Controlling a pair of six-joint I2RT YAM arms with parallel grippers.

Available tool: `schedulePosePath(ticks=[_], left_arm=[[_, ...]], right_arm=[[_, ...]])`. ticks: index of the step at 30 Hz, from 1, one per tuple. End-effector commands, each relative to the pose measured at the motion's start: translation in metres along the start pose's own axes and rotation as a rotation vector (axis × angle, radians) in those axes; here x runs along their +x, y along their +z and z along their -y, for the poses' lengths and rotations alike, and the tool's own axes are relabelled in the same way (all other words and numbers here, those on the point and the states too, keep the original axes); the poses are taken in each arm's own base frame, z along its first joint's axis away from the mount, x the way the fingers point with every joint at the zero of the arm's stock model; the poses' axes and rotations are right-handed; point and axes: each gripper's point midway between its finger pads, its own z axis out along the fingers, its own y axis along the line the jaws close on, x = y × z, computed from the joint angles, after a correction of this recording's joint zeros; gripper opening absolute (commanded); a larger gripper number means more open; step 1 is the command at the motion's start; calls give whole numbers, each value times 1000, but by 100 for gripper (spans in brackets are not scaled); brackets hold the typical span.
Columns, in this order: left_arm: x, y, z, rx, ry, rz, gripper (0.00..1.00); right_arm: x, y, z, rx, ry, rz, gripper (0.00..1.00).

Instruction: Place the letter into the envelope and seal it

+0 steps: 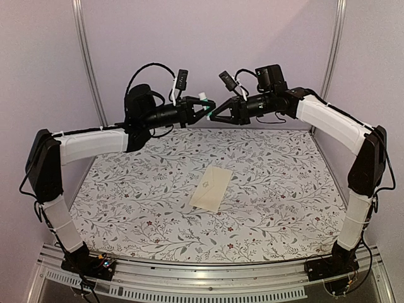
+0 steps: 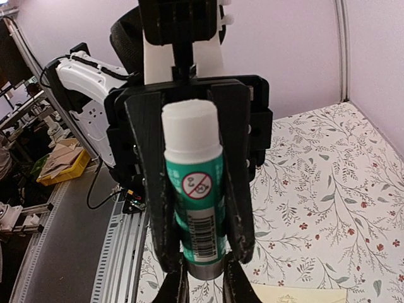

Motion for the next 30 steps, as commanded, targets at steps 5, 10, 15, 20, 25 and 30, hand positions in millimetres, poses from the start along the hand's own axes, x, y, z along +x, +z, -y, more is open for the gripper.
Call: schedulePosePath(ticks=[5, 10, 15, 20, 25, 30], left_arm=[[-4, -1, -106, -579, -135, 103, 0], [-5, -8, -137, -709, -226, 202, 0], [-7, -2, -139, -685, -215, 203, 0], [-6, -10, -114, -570, -138, 159, 0], [8, -7, -64, -297, -36, 62, 0], [35, -3, -25, -109, -10, -75, 0]], right_arm=[[-49, -24, 53, 528, -81, 87, 0], [-60, -21, 62, 852, -154, 139, 0], [-64, -11, 54, 829, -125, 137, 0], [-53, -41, 48, 718, -86, 105, 24], [-41, -76, 43, 616, -61, 100, 46], [-33, -69, 14, 352, -92, 85, 48]])
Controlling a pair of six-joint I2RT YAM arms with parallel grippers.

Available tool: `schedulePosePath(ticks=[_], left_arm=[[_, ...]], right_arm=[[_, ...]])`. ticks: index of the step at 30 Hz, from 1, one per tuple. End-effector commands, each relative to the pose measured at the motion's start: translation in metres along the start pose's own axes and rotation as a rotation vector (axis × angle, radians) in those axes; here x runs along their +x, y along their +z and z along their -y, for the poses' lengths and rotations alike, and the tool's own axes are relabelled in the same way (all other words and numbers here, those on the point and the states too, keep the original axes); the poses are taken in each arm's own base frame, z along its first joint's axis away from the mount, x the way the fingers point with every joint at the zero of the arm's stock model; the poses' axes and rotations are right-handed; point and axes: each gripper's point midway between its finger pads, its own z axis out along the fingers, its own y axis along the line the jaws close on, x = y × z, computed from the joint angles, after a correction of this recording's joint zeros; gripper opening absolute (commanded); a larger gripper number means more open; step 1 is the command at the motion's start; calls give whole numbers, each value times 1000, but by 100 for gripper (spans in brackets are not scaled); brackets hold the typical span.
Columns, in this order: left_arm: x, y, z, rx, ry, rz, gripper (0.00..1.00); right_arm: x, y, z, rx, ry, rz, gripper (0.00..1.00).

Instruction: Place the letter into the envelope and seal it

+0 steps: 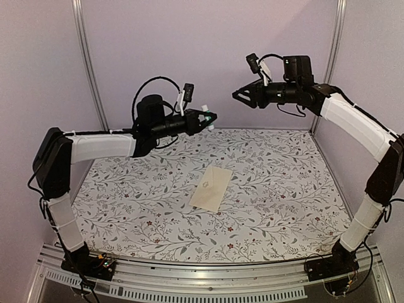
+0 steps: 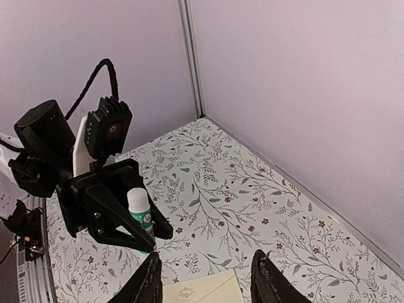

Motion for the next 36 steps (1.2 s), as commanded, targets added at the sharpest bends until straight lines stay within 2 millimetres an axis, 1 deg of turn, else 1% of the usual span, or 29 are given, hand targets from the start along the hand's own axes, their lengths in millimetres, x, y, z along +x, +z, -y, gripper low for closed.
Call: schedulePosePath(ticks=[1, 3, 5, 7, 10, 13, 18, 23, 26, 32, 36], left_arm=[[1, -17, 56, 240, 131, -74, 0], [12, -19, 63, 279, 137, -126, 0], [20, -20, 70, 302, 140, -167, 0], [24, -21, 76, 315, 153, -192, 0], [29, -20, 84, 328, 168, -217, 1], [33, -17, 90, 344, 168, -239, 1], [36, -15, 99, 361, 183, -250, 1], [35, -14, 101, 362, 190, -247, 1], [36, -14, 102, 362, 187, -250, 1], [36, -14, 101, 357, 184, -244, 1], [34, -13, 102, 364, 191, -234, 1]], right_arm=[[4, -17, -58, -329, -31, -3, 51], [4, -22, -71, -405, -45, -10, 53], [6, -21, -76, -446, -40, -26, 55], [11, -16, -79, -474, -18, -51, 56], [17, -9, -85, -510, -5, -67, 57], [22, -5, -97, -554, 0, -78, 58], [31, 6, -109, -572, 3, -104, 58], [40, 15, -114, -583, 30, -130, 56], [43, 17, -114, -587, 35, -135, 53], [47, 19, -114, -584, 41, -144, 53], [52, 21, -112, -568, 53, -157, 44]])
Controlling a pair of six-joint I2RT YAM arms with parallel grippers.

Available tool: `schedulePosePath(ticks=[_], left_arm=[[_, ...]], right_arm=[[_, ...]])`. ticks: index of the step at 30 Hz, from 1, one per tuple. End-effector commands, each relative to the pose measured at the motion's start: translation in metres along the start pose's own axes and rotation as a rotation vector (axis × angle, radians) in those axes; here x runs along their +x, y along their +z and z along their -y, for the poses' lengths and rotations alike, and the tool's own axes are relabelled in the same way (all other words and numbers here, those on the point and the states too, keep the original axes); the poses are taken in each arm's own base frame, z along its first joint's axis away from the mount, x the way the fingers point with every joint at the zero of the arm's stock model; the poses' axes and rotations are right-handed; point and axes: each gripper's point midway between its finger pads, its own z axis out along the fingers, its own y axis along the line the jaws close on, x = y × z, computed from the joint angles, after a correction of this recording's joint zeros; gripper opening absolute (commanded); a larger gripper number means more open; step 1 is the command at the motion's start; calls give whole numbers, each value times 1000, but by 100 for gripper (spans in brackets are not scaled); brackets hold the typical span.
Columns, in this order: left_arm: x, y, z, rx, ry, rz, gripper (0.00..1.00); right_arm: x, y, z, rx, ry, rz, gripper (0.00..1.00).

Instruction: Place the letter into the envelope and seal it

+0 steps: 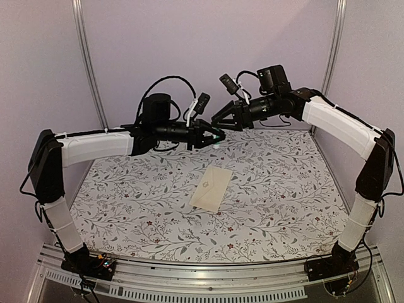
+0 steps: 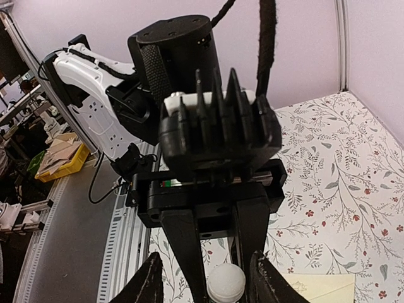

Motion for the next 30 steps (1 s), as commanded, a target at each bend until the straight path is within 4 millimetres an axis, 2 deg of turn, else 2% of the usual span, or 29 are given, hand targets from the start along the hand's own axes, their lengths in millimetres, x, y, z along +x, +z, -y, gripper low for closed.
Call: schedulePosePath(ticks=[1, 19, 21, 23, 26, 30], left_arm=[[-18, 1, 15, 25, 50, 35, 1], [-19, 1, 13, 14, 49, 41, 5], [-18, 1, 8, -6, 34, 41, 10], [-16, 1, 4, -26, 15, 40, 21], [-10, 1, 0, -48, -6, 33, 33], [-2, 2, -3, -52, -29, 26, 37]], right_arm=[[6, 6, 3, -1, 21, -12, 42], [11, 10, 13, 27, 70, -17, 13], [8, 9, 13, 30, 72, -13, 11], [2, 7, 13, 34, 62, 1, 10], [-14, -4, 16, 53, 52, 43, 10], [-25, -13, 20, 62, 57, 75, 10]])
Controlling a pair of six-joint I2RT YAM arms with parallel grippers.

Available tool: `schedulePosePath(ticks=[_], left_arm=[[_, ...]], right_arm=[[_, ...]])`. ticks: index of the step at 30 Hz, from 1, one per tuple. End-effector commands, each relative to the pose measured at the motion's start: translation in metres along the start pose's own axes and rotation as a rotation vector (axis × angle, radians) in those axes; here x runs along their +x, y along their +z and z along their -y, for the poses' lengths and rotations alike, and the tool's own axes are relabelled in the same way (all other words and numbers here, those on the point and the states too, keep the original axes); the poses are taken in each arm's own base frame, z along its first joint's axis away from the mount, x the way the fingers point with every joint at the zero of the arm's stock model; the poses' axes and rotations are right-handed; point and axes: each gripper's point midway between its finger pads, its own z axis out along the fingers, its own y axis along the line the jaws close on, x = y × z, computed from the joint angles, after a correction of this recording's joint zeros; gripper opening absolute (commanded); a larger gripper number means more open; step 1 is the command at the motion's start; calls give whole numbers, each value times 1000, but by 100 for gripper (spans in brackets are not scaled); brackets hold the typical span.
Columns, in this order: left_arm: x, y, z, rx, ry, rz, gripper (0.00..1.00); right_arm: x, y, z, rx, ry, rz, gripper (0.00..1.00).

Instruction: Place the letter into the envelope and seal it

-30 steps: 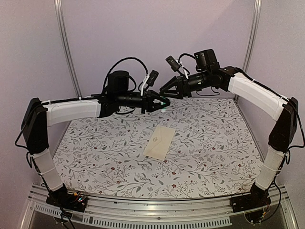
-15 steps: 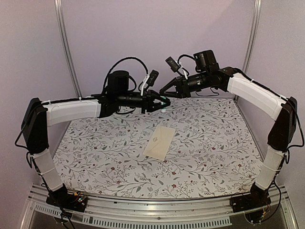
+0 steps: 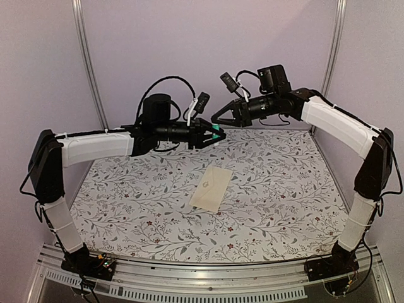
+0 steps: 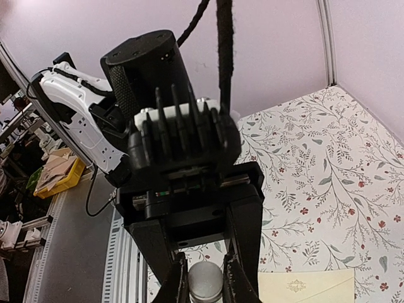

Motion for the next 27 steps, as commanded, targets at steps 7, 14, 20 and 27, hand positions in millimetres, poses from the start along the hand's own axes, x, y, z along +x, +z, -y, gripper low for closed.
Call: schedulePosePath(ticks=[7, 14, 20, 27], left_arm=[[2, 2, 2, -4, -16, 8, 36], [3, 1, 0, 4, -29, 6, 20], [7, 0, -7, -13, -54, 1, 10], [17, -4, -20, -68, -74, -44, 10]], right_arm=[[-26, -13, 3, 15, -13, 69, 10], [-24, -13, 3, 22, -10, 68, 11], [-23, -15, 4, 36, -11, 69, 26], [-23, -66, 39, 254, -68, 73, 54]])
